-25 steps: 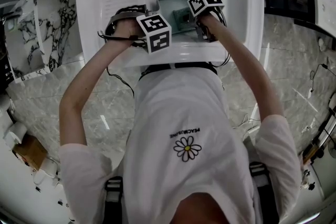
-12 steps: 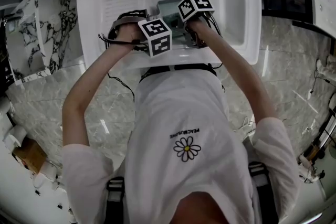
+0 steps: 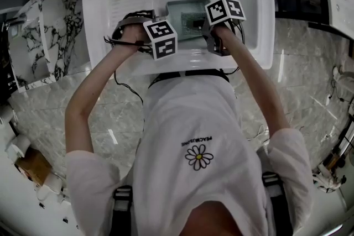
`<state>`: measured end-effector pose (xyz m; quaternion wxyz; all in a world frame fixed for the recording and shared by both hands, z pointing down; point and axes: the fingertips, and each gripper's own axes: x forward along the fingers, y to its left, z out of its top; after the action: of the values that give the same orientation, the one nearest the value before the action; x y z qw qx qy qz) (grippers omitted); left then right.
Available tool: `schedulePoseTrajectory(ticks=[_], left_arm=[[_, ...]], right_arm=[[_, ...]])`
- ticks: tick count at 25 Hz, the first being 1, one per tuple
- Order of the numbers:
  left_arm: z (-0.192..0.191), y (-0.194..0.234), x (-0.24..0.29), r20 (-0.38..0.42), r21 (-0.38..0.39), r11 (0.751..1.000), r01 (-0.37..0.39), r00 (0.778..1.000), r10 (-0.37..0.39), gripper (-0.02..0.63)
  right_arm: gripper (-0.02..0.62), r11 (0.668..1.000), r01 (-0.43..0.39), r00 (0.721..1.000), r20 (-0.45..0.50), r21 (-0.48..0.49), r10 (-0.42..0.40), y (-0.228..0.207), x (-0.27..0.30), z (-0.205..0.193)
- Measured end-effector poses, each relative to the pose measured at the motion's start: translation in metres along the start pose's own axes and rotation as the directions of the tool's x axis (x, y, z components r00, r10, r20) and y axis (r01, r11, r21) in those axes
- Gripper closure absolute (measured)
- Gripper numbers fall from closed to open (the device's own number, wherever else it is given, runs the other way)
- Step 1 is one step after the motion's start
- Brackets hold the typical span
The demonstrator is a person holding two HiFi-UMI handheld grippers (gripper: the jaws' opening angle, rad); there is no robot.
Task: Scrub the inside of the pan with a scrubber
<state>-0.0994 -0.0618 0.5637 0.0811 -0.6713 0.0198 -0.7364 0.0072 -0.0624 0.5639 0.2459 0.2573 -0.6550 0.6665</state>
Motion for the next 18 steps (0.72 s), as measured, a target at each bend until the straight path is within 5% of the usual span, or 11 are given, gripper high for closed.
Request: schedulePoseTrajectory(ticks=[18], left_arm=[[-0.003, 0.051, 0.016, -0.059, 0.153, 0.987, -0.041, 0.997, 0.051, 0.465]], right_arm=[[0.534, 0.994, 0.088, 0.988, 0.125, 0.061, -0.095, -0.037, -0.025, 0.013]])
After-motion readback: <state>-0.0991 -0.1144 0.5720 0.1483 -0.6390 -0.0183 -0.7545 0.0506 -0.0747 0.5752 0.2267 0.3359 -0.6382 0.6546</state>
